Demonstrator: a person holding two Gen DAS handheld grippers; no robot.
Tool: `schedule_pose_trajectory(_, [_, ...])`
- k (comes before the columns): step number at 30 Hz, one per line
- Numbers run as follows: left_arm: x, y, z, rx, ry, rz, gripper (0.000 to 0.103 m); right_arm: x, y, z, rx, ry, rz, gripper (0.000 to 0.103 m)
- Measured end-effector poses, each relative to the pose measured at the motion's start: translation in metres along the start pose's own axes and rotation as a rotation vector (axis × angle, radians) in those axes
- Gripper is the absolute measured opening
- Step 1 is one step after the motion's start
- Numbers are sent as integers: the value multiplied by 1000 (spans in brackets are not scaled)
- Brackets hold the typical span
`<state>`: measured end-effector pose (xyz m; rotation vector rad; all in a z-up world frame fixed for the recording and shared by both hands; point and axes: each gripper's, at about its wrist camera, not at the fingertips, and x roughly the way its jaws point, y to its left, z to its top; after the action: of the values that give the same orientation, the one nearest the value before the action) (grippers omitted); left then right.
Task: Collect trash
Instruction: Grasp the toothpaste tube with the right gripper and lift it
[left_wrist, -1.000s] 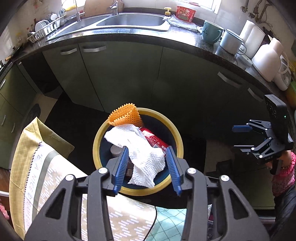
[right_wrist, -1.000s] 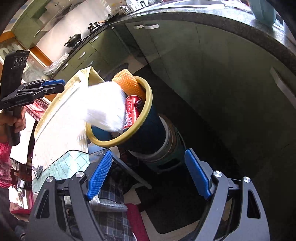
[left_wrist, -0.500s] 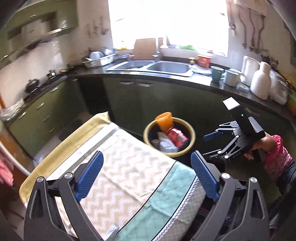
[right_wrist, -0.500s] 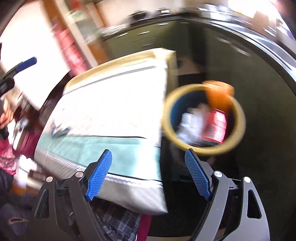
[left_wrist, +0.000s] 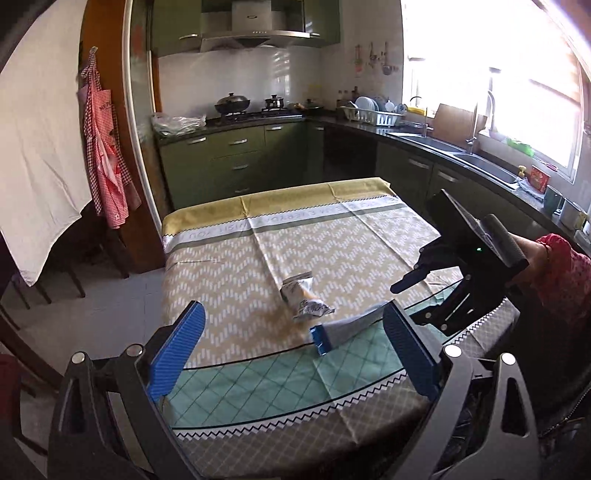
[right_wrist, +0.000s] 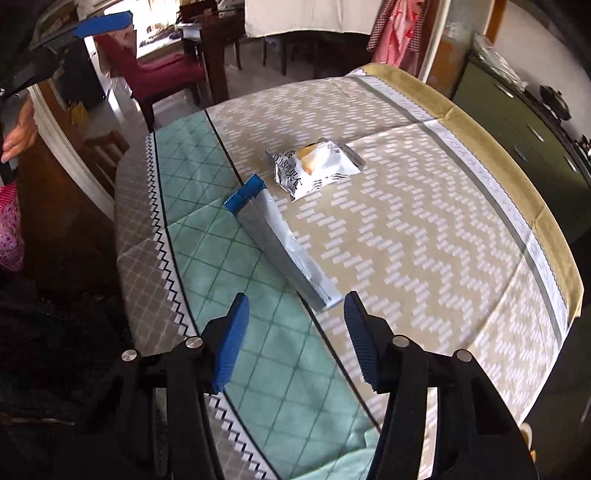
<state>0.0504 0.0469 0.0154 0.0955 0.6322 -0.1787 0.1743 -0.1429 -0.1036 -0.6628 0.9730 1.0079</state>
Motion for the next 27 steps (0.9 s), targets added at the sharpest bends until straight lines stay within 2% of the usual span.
schedule_pose_trajectory(2, [1,11,-5,-24,2,-6,92,16,-2,10,-19,31,14,43])
schedule_pose_trajectory(8, [18,21,-14,-50,30,-43,92,41,-9,28,-31,85,36,41])
schedule_pose_trajectory(13, [36,17,-15,-46,64,-62,92,44,-13,30,-11,86,94,17])
schedule_pose_trajectory(14, [41,15,-13,-44,73,-66,92,41,-12,28,-4,78,103,15])
schedule_pose_trajectory(17, [58,13,-5,-35,105,-82,92,23,-7,15,8,57,89,8])
schedule_pose_trajectory(22, [98,3,20,18,165,-93,92,-15,-6,-18,76,-1,56,8])
schedule_pose_trajectory(25, [135,-6,32,44,227,-72,93,-37,-13,-45,147,-23,11,8])
schedule_pose_trajectory(27, [161,-9,36,14,286,-99,93,-51,-22,-63,203,-32,-19,8])
